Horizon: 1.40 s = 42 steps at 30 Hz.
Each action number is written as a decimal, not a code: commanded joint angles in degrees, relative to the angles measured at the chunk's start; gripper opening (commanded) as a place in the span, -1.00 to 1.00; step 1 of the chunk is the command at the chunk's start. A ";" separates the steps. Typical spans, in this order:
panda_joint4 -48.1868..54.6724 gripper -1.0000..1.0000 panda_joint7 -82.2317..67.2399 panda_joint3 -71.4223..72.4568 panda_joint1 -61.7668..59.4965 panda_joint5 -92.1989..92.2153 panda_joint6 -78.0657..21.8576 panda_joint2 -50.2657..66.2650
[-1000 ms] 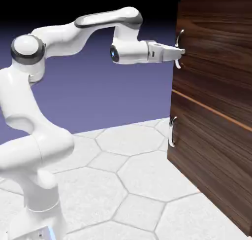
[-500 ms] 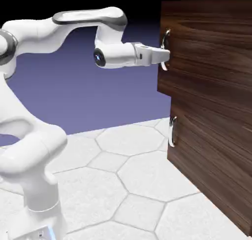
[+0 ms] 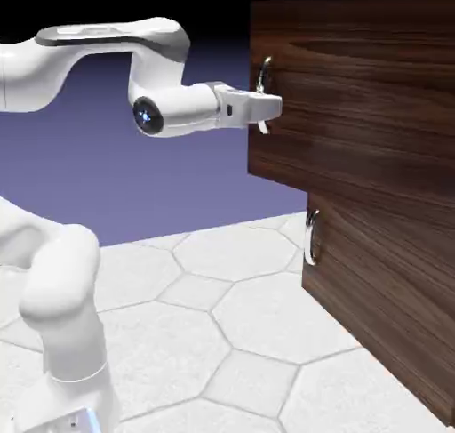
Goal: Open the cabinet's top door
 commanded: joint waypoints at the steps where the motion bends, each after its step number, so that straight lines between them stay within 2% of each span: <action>1: -1.46 -1.00 1.32 -1.87 1.60 -2.45 -0.67 -1.39; 12: -13.27 -1.00 16.09 -19.04 9.10 -29.86 -11.53 -17.01; 23: -16.12 -1.00 24.97 -40.12 4.59 -56.14 -32.71 -27.40; 32: -8.83 -1.00 26.17 -58.81 4.42 -72.88 -51.28 -25.97; 42: 10.09 -1.00 26.76 -77.83 16.46 -86.76 -72.54 -20.33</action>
